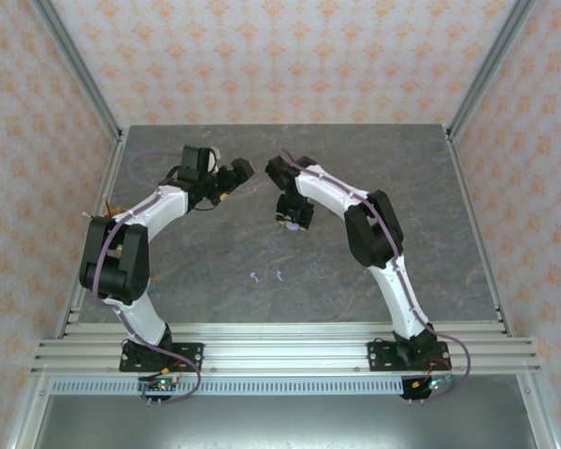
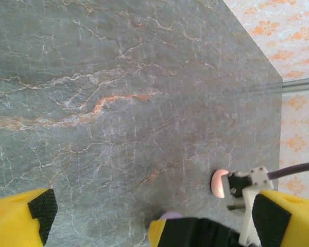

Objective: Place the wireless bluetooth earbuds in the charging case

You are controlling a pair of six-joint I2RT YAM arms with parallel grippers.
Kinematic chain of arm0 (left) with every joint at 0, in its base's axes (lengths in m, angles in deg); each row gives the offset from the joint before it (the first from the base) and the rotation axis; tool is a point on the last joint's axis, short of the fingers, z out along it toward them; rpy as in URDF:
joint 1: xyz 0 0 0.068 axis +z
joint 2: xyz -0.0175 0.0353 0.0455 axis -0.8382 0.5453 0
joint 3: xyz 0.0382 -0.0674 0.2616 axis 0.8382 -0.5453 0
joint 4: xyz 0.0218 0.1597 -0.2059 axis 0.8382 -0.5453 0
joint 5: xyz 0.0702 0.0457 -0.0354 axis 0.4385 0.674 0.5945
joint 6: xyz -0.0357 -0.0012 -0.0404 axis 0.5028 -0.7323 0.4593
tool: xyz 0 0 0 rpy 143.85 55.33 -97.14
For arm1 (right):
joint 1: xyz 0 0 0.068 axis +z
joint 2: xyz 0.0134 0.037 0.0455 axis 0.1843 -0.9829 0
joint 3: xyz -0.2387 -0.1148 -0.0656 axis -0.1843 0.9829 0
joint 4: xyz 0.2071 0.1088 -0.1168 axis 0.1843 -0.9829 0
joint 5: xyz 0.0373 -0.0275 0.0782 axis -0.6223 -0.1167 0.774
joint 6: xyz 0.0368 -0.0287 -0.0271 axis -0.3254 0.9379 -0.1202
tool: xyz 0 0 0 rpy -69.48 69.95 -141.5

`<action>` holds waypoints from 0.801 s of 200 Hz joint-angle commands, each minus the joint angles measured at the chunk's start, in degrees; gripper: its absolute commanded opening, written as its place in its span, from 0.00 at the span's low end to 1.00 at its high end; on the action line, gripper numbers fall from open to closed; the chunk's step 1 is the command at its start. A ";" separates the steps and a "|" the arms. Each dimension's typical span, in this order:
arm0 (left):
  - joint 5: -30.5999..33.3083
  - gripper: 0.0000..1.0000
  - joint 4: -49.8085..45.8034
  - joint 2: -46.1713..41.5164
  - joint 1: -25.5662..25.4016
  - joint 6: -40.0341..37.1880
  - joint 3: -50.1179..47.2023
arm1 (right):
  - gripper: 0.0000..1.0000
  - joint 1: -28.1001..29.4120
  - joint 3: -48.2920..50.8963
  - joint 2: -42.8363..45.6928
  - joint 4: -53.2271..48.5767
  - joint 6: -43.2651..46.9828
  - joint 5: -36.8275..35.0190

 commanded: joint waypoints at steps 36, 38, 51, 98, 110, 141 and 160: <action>-3.98 1.00 5.31 0.92 -0.37 1.19 -3.13 | 0.45 -4.70 2.38 4.78 7.37 -10.78 2.66; -4.19 1.00 5.59 0.99 -0.46 1.24 -3.30 | 0.45 -4.73 2.38 4.84 7.50 -10.86 2.75; -5.21 1.00 7.57 1.53 -1.17 1.63 -4.29 | 0.45 -5.49 2.41 5.10 8.27 -11.54 3.49; -6.66 1.00 15.41 3.95 -5.00 2.17 -7.48 | 0.45 -7.64 2.77 5.81 11.67 -14.79 6.19; -6.62 0.99 17.62 4.67 -5.91 2.30 -8.12 | 0.45 -8.09 2.66 5.74 12.46 -15.62 7.00; -6.41 0.98 23.88 6.58 -7.80 3.19 -9.64 | 0.45 -9.06 2.80 5.95 14.30 -17.69 8.85; -6.14 0.97 28.73 7.97 -8.62 4.24 -10.63 | 0.45 -9.42 2.98 6.03 15.40 -18.92 9.89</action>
